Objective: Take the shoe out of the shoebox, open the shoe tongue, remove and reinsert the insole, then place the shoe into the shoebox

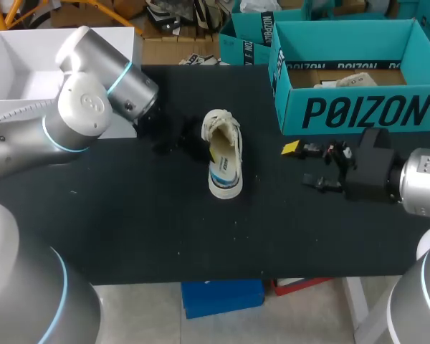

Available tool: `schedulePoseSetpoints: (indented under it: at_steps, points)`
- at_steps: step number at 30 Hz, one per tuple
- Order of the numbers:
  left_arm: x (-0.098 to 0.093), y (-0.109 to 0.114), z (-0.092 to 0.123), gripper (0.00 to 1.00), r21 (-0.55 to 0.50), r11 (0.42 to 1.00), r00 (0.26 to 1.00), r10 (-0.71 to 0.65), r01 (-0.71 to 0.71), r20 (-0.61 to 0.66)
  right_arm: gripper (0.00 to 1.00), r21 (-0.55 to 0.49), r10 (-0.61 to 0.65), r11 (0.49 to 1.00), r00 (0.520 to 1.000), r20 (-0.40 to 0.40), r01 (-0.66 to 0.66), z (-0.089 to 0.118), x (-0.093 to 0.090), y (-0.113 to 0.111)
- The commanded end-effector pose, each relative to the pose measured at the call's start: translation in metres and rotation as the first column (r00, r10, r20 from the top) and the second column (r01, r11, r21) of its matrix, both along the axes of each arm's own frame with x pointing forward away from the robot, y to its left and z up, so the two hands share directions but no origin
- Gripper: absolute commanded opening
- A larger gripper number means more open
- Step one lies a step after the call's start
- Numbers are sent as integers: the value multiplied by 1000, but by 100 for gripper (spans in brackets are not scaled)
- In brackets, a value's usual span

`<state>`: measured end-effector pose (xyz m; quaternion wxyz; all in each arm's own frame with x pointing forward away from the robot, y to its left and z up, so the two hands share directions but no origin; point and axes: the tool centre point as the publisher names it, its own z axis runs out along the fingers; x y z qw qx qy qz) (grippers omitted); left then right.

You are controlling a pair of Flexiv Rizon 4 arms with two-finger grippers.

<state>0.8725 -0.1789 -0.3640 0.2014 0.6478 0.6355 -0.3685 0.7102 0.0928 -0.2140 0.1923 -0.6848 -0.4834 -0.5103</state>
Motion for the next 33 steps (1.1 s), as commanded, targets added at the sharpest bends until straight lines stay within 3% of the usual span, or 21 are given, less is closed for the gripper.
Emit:
schedulePoseSetpoints:
  at_steps: [1,20,25,27,30,33]
  points:
    - [2,0,2,0,9,1000,1000,10,-10,2,100,0,0,1000,1000,0,0,0,0,0]
    - [26,-11,-4,0,115,991,997,66,-71,48,100,0,0,1000,1000,0,0,0,0,0]
    - [23,-13,-1,0,119,991,997,61,-66,50,100,0,0,1000,1000,0,0,0,0,0]
    - [17,-12,0,33,111,993,998,42,-46,38,100,0,0,1000,1000,0,0,0,0,0]
    - [4,-7,5,45,96,995,999,18,-22,36,100,0,0,1000,1000,0,0,0,0,0]
    - [-9,-2,10,47,81,997,999,-5,2,33,100,0,0,1000,1000,0,0,0,0,0]
